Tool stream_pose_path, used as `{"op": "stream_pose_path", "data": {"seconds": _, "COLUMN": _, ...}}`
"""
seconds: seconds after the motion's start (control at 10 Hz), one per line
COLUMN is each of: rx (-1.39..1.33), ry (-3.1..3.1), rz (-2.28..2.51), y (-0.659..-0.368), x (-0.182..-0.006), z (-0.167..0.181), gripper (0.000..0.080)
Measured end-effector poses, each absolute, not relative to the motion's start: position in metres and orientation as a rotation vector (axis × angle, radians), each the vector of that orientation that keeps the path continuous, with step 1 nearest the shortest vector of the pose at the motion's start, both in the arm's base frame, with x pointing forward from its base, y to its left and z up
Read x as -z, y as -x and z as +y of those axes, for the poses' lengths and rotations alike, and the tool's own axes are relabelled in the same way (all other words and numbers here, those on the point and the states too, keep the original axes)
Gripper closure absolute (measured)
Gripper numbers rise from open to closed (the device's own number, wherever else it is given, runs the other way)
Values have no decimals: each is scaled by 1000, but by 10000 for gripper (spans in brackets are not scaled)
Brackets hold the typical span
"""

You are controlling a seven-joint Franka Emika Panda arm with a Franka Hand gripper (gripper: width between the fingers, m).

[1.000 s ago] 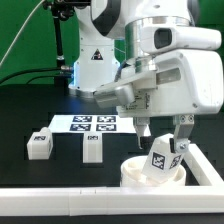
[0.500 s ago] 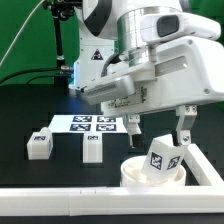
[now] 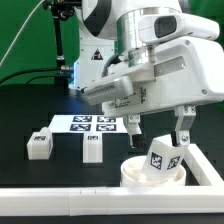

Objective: Assemble stool

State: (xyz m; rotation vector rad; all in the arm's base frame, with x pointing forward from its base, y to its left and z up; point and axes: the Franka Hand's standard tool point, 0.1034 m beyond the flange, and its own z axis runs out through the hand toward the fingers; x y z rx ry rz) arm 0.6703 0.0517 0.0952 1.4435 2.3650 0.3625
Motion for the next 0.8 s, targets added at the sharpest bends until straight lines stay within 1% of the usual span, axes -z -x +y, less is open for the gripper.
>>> {"op": "stream_pose_path", "data": {"seconds": 0.2, "rx": -428, "ry": -1610, "rz": 2258, "y": -670, "x": -96, "z": 59, "gripper": 150}}
{"op": "stream_pose_path", "data": {"seconds": 0.4, "rx": -504, "ry": -1856, "rz": 2087, "y": -668, "x": -97, "z": 77, "gripper": 150}}
{"op": "stream_pose_path", "data": {"seconds": 0.6, "rx": -488, "ry": -1986, "rz": 1996, "y": -666, "x": -98, "z": 90, "gripper": 150}}
{"op": "stream_pose_path", "data": {"seconds": 0.7, "rx": -505, "ry": -1913, "rz": 2037, "y": -666, "x": -99, "z": 89, "gripper": 150}}
{"op": "stream_pose_path", "data": {"seconds": 0.8, "rx": -529, "ry": -1824, "rz": 2083, "y": -666, "x": -97, "z": 78, "gripper": 150}}
